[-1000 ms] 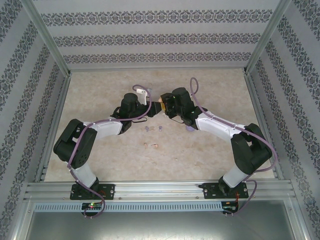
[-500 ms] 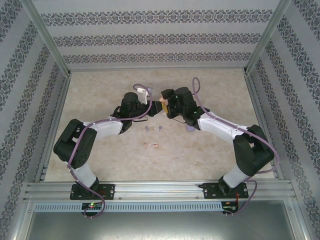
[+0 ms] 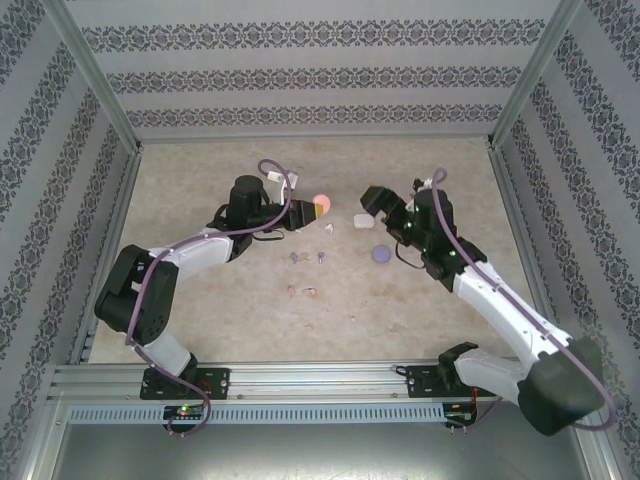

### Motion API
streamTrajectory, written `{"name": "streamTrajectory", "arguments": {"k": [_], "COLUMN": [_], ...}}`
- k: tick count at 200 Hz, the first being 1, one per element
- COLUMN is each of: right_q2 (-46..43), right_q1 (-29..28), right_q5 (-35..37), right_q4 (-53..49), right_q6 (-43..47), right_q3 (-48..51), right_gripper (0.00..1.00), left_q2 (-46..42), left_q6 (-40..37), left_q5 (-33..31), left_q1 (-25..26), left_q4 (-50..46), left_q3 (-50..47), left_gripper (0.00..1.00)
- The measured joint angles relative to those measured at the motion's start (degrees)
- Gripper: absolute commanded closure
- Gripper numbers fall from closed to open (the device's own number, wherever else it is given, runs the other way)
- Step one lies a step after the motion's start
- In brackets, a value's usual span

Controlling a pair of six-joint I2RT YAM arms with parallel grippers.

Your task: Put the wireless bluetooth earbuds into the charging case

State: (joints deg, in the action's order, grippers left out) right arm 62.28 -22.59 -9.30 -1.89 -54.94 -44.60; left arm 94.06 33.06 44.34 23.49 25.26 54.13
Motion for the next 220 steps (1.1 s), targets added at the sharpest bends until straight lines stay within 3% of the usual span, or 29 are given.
{"name": "streamTrajectory", "arguments": {"k": [35,80,128,220], "right_q2": [-1.88,1.38,8.81,15.08], "right_q1": [0.0,-0.07,-1.31,-2.8], "right_q5": [-7.32,-14.6,-17.0,-17.59], "right_q4": [-1.99,-0.72,0.15,5.01], "right_q6": [13.05,20.85,23.41,23.39], "right_q3": [1.49,1.38,-1.36,-3.82], "right_gripper": [0.09,0.13,0.16,0.24], "left_q2": [-1.16,-1.16,-1.18,-1.33], "left_q6": [-2.54,-3.74,-4.24,-4.61], "left_q5": [4.85,9.84,12.28,12.41], "left_q1": [0.02,0.02,0.15,0.9], "left_q4": [-5.9,-10.03,-12.52,-14.45], "left_q3": [1.7,2.93,2.93,3.67], "left_gripper": [1.0,1.0,1.0,1.0]}}
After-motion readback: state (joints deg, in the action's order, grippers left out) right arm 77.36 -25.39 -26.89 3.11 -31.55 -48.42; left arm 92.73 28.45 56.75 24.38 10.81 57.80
